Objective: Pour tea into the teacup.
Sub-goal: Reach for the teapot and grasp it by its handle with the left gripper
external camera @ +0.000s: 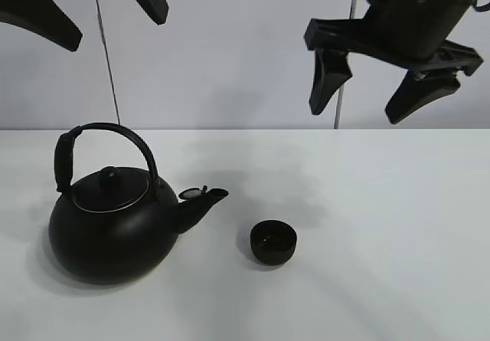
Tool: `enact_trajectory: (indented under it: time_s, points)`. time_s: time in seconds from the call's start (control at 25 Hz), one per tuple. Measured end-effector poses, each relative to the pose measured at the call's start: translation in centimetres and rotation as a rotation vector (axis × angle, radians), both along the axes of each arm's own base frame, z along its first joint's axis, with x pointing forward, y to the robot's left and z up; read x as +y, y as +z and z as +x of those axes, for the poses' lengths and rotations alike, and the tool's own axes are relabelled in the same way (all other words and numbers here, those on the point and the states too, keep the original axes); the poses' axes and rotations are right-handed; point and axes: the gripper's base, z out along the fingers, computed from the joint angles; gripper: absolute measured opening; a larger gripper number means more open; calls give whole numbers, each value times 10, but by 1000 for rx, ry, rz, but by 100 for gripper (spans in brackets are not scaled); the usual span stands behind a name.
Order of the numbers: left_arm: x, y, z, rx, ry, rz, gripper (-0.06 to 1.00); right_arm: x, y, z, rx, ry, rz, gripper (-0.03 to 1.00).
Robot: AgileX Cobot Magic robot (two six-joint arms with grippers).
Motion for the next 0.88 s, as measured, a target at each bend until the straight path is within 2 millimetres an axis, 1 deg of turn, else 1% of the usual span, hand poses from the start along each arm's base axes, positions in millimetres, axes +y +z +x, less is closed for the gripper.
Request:
enact_trajectory:
  time_s: [0.08,0.2,0.4,0.88]
  points:
    - [0,0,0,0,0,0,69,-13,9,-1,-6,-35,9,61]
    - [0,0,0,0,0,0,69,-22,19,-5,-16,-58,13,61]
    - [0,0,0,0,0,0,69,-23,21,-6,-11,-85,29,61]
    - [0,1,1,-11,3,-5,69,-23,21,-6,-10,-89,31,61]
